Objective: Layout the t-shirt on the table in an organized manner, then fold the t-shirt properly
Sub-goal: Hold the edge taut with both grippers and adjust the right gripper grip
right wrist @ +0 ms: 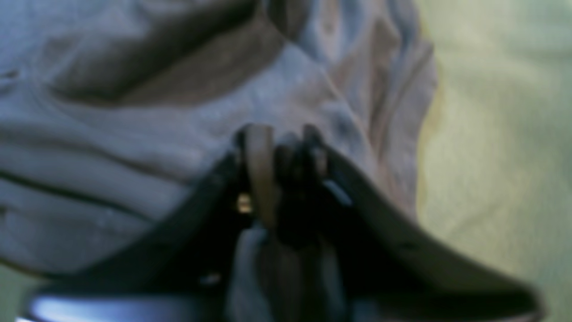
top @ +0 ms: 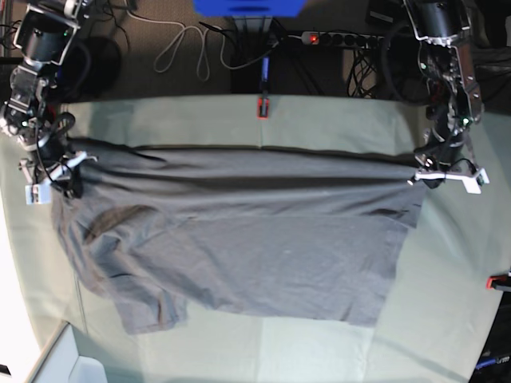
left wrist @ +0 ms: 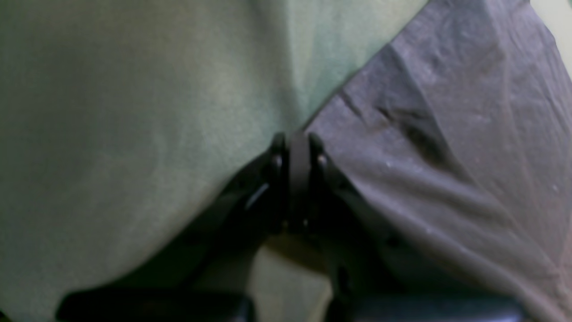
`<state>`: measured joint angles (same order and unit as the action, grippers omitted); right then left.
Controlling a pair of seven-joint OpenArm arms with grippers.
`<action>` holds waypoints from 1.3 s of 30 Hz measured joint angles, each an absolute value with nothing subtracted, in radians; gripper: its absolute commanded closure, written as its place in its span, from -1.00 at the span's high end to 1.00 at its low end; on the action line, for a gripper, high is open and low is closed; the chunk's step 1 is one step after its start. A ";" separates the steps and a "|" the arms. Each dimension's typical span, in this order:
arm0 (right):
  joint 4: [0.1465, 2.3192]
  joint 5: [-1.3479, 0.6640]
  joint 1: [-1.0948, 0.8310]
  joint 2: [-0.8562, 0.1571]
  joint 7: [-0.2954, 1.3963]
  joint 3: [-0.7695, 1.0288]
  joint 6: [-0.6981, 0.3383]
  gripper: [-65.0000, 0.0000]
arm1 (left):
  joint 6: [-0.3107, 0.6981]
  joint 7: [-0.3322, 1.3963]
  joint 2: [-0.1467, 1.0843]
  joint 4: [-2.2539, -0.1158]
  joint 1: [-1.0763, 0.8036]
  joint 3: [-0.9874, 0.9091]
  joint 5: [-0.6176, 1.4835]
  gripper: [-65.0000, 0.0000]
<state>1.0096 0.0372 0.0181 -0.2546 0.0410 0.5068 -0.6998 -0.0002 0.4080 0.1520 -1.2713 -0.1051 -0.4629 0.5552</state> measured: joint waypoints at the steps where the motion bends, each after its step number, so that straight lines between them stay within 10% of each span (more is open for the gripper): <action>1: 1.010 0.038 0.016 -0.255 0.041 0.508 -0.699 -1.00 | 0.000 0.408 0.152 -1.271 -0.105 -0.463 0.555 -1.00; 7: 1.010 0.037 0.019 -0.265 0.041 0.548 -0.699 -0.91 | 0.000 0.408 0.152 -1.271 -0.105 -0.463 0.555 -1.00; 17: 0.966 0.035 0.030 -0.283 0.035 0.599 -0.699 0.03 | 0.000 0.408 0.152 -1.271 -0.103 -0.463 0.555 -1.00; 39: 0.840 0.033 0.097 -0.288 0.038 0.599 -0.699 -0.48 | 0.000 0.408 0.152 -1.271 -0.102 -0.463 0.555 -1.00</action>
<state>0.8402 0.0334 0.0975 -0.2882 0.0376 0.5995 -0.6991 -0.0002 0.4076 0.1524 -1.2705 -0.1024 -0.4629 0.5552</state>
